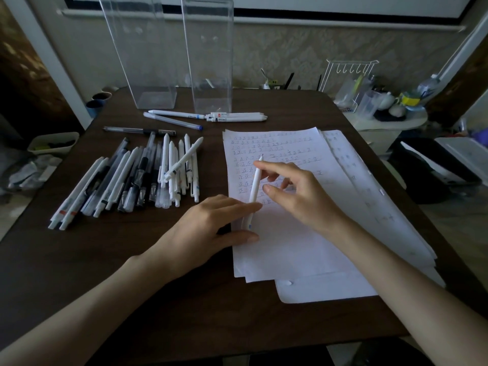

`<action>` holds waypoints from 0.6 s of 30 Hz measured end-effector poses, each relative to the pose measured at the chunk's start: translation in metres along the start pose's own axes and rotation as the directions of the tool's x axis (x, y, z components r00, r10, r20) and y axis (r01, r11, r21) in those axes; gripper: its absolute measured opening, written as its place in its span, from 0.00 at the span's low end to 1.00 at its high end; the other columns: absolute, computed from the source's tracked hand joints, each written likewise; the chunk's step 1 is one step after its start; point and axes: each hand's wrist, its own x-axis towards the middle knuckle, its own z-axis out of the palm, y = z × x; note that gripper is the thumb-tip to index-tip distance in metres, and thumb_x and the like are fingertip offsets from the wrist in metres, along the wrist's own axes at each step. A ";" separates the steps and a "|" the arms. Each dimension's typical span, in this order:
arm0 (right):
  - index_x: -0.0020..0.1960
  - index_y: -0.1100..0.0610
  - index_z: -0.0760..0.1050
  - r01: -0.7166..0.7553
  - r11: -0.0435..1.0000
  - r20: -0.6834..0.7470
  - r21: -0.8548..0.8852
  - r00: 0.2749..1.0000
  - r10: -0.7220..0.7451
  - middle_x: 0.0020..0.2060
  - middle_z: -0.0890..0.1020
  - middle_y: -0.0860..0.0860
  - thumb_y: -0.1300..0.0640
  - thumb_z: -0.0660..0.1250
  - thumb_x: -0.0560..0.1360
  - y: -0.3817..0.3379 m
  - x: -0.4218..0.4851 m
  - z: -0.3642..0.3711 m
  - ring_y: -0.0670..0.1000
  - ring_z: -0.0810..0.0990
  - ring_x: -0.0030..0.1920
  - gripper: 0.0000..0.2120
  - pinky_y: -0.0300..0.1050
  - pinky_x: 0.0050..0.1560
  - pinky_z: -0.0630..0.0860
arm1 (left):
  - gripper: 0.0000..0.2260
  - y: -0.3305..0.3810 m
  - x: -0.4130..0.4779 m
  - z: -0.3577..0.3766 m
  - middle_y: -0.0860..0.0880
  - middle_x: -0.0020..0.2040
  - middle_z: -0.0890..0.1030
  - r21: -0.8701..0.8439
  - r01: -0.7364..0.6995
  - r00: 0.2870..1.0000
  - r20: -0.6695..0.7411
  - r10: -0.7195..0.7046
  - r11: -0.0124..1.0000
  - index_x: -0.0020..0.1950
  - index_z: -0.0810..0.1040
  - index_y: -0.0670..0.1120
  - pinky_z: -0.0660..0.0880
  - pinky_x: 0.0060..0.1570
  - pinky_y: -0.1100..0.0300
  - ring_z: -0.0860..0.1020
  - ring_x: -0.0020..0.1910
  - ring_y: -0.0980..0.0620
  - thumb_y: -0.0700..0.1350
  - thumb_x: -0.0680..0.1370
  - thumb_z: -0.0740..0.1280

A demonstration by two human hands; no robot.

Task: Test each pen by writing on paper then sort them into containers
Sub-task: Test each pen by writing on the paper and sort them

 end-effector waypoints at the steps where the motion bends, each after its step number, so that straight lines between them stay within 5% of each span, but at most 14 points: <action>1: 0.67 0.46 0.70 0.001 1.000 0.017 -0.005 1.000 -0.001 0.51 0.76 0.39 0.61 0.65 0.76 -0.001 0.000 0.000 0.39 0.72 0.53 0.22 0.32 0.52 0.68 | 0.24 0.000 0.000 0.000 0.51 0.55 0.79 0.018 0.002 1.000 -0.006 -0.002 1.000 0.66 0.74 0.46 0.73 0.53 0.61 0.75 0.55 0.56 0.57 0.74 0.62; 5: 0.70 0.44 0.65 0.041 0.999 0.046 -0.019 0.998 -0.040 0.56 0.77 0.40 0.62 0.64 0.77 0.000 -0.001 0.002 0.39 0.71 0.55 0.25 0.28 0.54 0.65 | 0.25 -0.005 0.004 -0.010 0.47 0.54 0.80 0.270 0.117 0.992 -0.081 -0.099 0.956 0.65 0.74 0.43 0.71 0.57 0.59 0.76 0.55 0.51 0.58 0.77 0.57; 9: 0.66 0.47 0.70 0.025 0.996 0.053 -0.084 0.998 -0.021 0.54 0.73 0.33 0.60 0.63 0.78 0.001 0.004 0.002 0.35 0.69 0.55 0.19 0.26 0.53 0.65 | 0.26 -0.019 0.005 -0.022 0.45 0.62 0.76 0.490 0.376 0.926 -0.175 -0.334 0.786 0.68 0.71 0.46 0.63 0.66 0.48 0.71 0.64 0.46 0.60 0.76 0.56; 15: 0.65 0.52 0.72 0.108 0.952 0.108 -0.288 0.991 -0.079 0.55 0.70 0.40 0.60 0.62 0.79 -0.007 0.042 0.003 0.38 0.68 0.54 0.15 0.20 0.51 0.62 | 0.27 -0.025 0.007 -0.022 0.46 0.75 0.59 0.517 0.483 0.868 -0.174 -0.465 0.707 0.72 0.66 0.54 0.50 0.72 0.44 0.52 0.75 0.47 0.64 0.76 0.56; 18: 0.63 0.56 0.73 0.155 0.905 0.085 -0.395 0.988 -0.132 0.60 0.73 0.47 0.62 0.61 0.78 -0.004 0.088 0.005 0.44 0.68 0.61 0.14 0.27 0.56 0.61 | 0.28 -0.029 0.007 -0.022 0.48 0.76 0.55 0.495 0.499 0.857 -0.162 -0.489 0.711 0.73 0.62 0.56 0.47 0.73 0.46 0.48 0.75 0.48 0.66 0.75 0.54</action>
